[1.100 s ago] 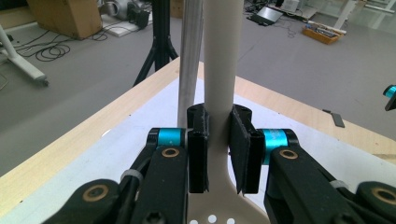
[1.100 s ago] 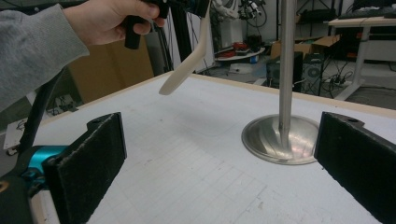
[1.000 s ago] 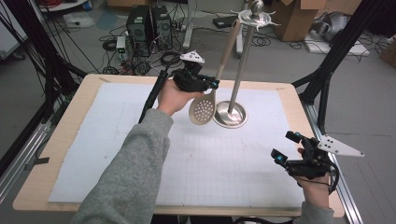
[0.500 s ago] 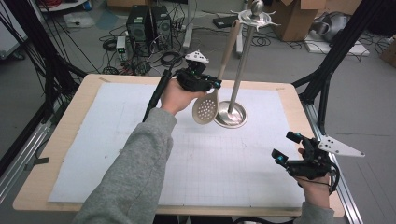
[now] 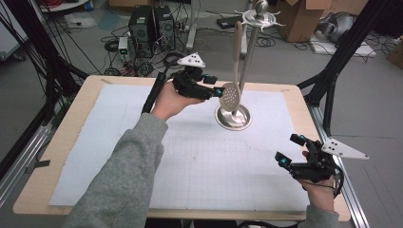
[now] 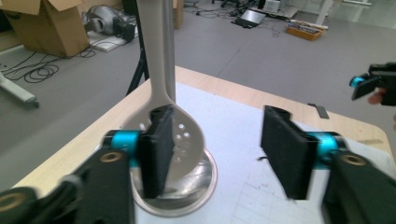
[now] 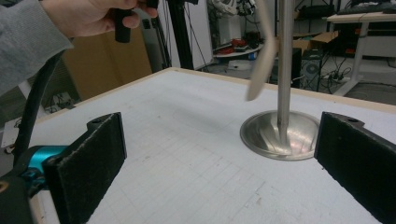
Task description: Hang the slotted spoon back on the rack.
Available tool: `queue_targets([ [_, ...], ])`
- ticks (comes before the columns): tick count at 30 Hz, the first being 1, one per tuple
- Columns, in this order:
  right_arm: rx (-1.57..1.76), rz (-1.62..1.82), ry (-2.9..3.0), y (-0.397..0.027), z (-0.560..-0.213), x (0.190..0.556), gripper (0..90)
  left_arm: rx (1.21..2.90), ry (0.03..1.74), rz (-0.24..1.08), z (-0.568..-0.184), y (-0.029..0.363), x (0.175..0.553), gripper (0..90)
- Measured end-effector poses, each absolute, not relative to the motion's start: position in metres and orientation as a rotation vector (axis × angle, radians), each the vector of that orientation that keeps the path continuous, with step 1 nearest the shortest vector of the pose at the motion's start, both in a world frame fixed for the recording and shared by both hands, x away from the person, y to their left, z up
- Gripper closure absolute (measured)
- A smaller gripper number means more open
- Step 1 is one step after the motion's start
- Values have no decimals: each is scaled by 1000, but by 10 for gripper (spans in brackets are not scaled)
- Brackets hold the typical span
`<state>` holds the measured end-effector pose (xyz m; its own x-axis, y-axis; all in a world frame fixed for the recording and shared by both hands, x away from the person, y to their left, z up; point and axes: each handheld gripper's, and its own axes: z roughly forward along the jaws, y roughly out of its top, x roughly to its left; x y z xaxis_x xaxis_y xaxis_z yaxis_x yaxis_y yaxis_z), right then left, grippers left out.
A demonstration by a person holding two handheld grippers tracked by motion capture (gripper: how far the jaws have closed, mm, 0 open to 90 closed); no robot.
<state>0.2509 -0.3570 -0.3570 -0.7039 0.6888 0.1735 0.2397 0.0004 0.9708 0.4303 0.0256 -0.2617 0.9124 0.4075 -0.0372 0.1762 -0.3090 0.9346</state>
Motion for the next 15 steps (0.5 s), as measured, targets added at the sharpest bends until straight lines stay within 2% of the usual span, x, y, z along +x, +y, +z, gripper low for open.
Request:
queue_targets([
  [4,954,1741,1944,-353,-356,251,10,1849,413,255,-267,39,422,315],
  [5,951,1737,1951,-352,-356,252,10,1846,417,267,-270,43,419,201],
  [8,952,1734,1954,-350,-357,253,10,1832,417,255,-274,53,414,178],
  [11,947,1731,1959,-349,-356,253,10,1805,412,279,-278,66,407,103],
  [15,946,1725,1963,-347,-357,254,10,1789,414,296,-281,82,399,103],
])
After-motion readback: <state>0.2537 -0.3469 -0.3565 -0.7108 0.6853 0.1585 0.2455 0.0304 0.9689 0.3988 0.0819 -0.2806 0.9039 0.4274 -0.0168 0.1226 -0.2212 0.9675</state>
